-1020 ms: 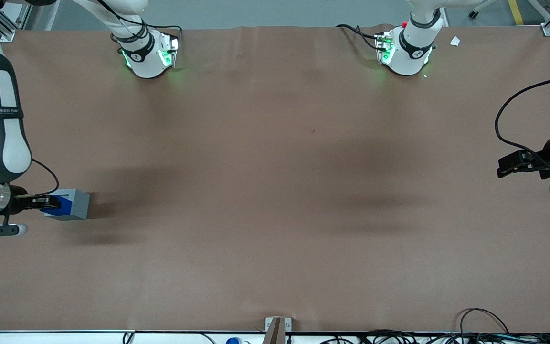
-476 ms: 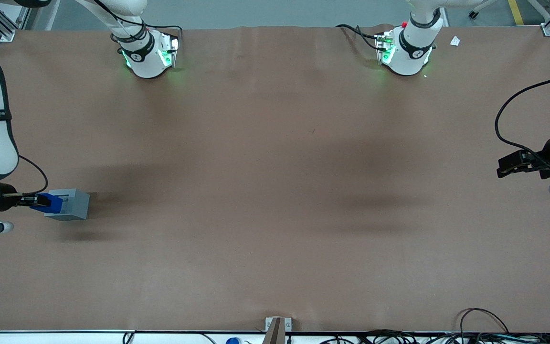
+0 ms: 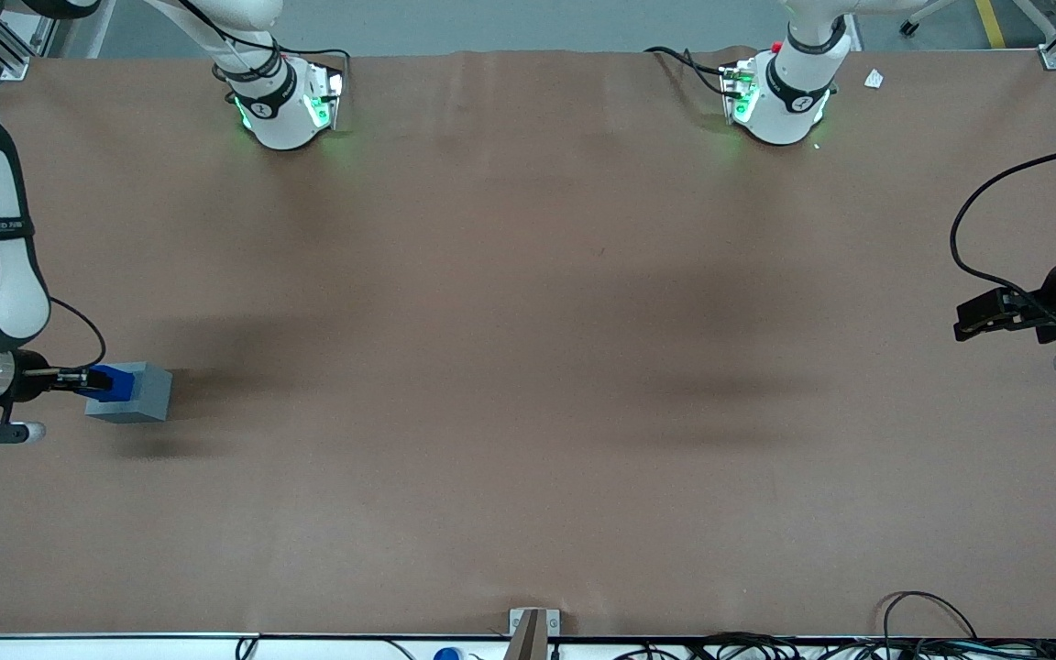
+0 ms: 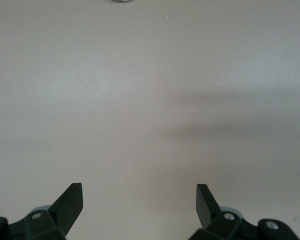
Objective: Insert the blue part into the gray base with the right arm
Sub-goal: 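Lower the blue block into the gray base's opening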
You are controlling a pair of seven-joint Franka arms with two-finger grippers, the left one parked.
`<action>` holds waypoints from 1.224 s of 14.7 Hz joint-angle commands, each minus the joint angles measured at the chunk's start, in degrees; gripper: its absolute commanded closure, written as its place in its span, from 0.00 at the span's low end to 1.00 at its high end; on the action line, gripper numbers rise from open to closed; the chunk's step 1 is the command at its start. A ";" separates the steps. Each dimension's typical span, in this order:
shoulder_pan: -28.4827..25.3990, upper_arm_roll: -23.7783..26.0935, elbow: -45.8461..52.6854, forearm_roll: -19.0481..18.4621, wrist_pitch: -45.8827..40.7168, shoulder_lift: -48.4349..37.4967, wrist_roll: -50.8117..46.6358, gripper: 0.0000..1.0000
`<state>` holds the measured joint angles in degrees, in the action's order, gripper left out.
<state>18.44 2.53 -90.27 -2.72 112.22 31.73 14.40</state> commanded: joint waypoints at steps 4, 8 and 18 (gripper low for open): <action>1.34 0.64 -1.04 -1.58 0.28 -0.53 -0.08 1.00; 1.34 0.64 -1.13 -1.93 0.28 -0.35 -0.16 1.00; 0.90 0.73 -0.87 -1.76 3.62 1.93 -0.25 1.00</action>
<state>18.74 2.56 -90.67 -3.52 114.26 32.87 14.40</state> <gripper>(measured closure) 0.493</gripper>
